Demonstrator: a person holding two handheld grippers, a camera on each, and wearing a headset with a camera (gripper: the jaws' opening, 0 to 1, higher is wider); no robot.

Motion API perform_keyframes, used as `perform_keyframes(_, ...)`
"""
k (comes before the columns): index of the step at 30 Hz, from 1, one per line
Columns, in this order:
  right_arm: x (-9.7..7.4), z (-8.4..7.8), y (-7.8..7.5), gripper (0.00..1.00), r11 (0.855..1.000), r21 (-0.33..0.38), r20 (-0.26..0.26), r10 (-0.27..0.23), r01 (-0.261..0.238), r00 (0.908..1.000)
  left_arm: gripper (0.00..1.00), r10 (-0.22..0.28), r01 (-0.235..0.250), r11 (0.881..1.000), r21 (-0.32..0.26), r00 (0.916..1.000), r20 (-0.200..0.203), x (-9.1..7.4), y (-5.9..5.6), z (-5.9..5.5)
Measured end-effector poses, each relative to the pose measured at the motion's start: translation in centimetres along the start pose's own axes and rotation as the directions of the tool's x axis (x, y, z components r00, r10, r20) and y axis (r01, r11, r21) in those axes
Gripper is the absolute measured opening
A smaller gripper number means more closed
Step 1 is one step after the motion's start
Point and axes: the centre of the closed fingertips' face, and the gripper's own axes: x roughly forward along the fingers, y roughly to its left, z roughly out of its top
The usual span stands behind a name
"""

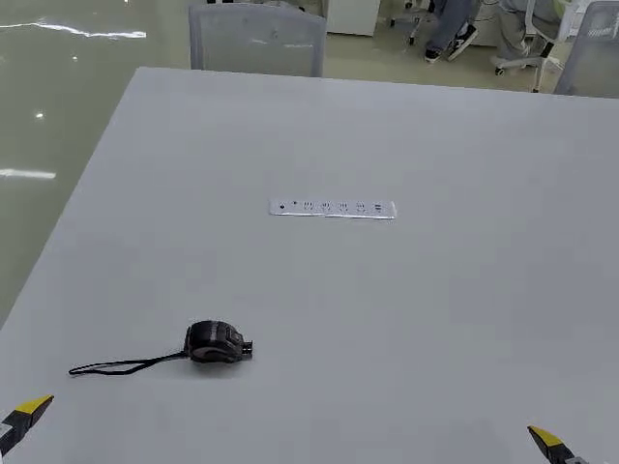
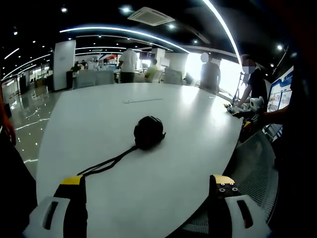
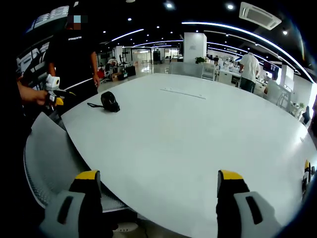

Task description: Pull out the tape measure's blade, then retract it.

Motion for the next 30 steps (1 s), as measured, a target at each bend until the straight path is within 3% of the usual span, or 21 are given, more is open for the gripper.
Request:
perform_keyframes(6, 0.2, 0.2, 0.1, 1.00, 1.000, -0.005, -0.005, 0.005, -0.005, 1.0000, 1.00, -0.006, 0.006, 1.000, 0.008, 0.9999, -0.009, 0.3, 0.5, 0.3)
perform_keyframes(11, 1.2, 1.6, 0.1, 0.99, 0.999, -0.024, 0.001, 0.025, -0.025, 0.9997, 1.00, 0.005, -0.004, 1.000, 0.029, 0.9993, -0.038, 1.2, 1.3, 1.0)
perform_keyframes(15, 1.3, 1.7, 0.2, 0.99, 0.999, -0.025, 0.000, 0.031, -0.031, 0.9995, 1.00, 0.007, -0.006, 0.999, 0.032, 0.9993, -0.038, 1.4, 1.3, 1.1)
perform_keyframes(18, 3.7, 3.1, 1.7, 0.99, 0.990, -0.080, -0.027, 0.116, -0.117, 0.9929, 0.99, -0.023, 0.024, 0.999, 0.042, 0.9990, -0.039, 3.5, 0.7, 2.8)
perform_keyframes(19, 4.8, 3.9, 2.4, 0.98, 0.983, -0.107, -0.036, 0.147, -0.150, 0.9884, 0.99, -0.040, 0.044, 0.997, 0.060, 0.9977, -0.055, 4.8, 0.3, 3.5)
perform_keyframes(20, 5.2, 4.2, 2.6, 0.98, 0.980, -0.116, -0.040, 0.155, -0.159, 0.9871, 0.99, -0.038, 0.044, 0.997, 0.068, 0.9948, -0.095, 5.2, 0.4, 3.2)
perform_keyframes(21, 5.8, 4.7, 2.8, 0.98, 0.977, -0.131, -0.041, 0.164, -0.168, 0.9856, 0.98, -0.026, 0.040, 0.996, 0.084, 0.9862, -0.163, 5.8, 0.8, 2.5)
perform_keyframes(22, 6.3, 5.2, 3.0, 0.98, 0.975, -0.138, -0.039, 0.173, -0.176, 0.9842, 0.98, -0.036, 0.054, 0.995, 0.089, 0.9804, -0.194, 6.3, 0.7, 2.3)
perform_keyframes(24, 6.8, 5.7, 3.2, 0.98, 0.972, -0.142, -0.037, 0.185, -0.188, 0.9821, 0.97, -0.053, 0.073, 0.992, 0.099, 0.9802, -0.191, 6.9, 0.5, 2.7)
perform_keyframes(30, 9.3, 7.8, 4.4, 0.98, 0.950, -0.198, -0.049, 0.238, -0.243, 0.9700, 0.98, -0.110, 0.155, 0.973, 0.171, 0.9621, -0.250, 9.1, 0.1, 3.4)
